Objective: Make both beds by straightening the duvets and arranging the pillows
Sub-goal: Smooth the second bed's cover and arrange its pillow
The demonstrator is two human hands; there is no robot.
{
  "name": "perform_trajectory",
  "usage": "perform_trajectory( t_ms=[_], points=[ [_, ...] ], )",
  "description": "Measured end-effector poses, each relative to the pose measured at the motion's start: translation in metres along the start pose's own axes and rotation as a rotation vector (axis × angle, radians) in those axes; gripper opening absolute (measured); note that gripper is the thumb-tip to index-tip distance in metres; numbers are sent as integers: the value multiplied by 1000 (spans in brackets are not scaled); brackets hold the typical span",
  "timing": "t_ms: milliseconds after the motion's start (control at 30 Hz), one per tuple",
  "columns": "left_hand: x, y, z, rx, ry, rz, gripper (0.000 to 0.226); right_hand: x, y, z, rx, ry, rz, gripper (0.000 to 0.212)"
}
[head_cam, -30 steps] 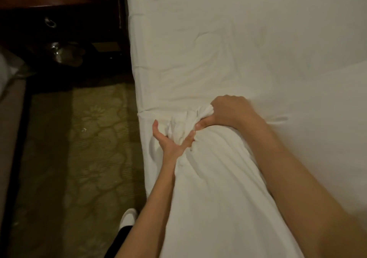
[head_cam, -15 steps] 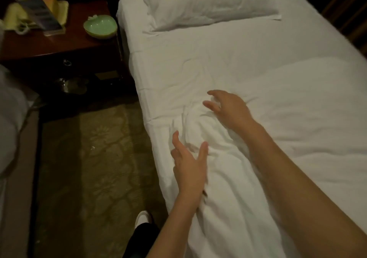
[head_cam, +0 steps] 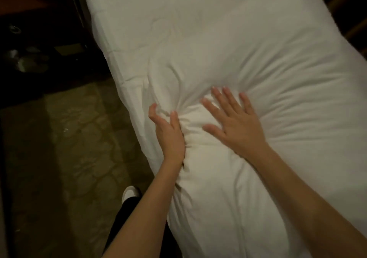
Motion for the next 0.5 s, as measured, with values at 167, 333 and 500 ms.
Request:
perform_trajectory(
  t_ms=[167,333,500],
  points=[
    [59,-34,4,89,-24,-113,69,9,-29,-2,-156,83,-25,80],
    [153,-61,-12,271,-69,-186,62,94,-63,-34,-459,90,69,69],
    [219,-77,-42,349,-32,-299,60,198,-42,-79,-144,6,188,62]
  ],
)
Point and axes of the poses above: each hand's wrist, its own x-axis away from the middle knuckle, its own y-axis out of the palm, z = x × y, the point moved 7 cm from there along -x, towards the middle knuckle, and after that the axes turned 4 degrees about -z, right-handed, at the moved point
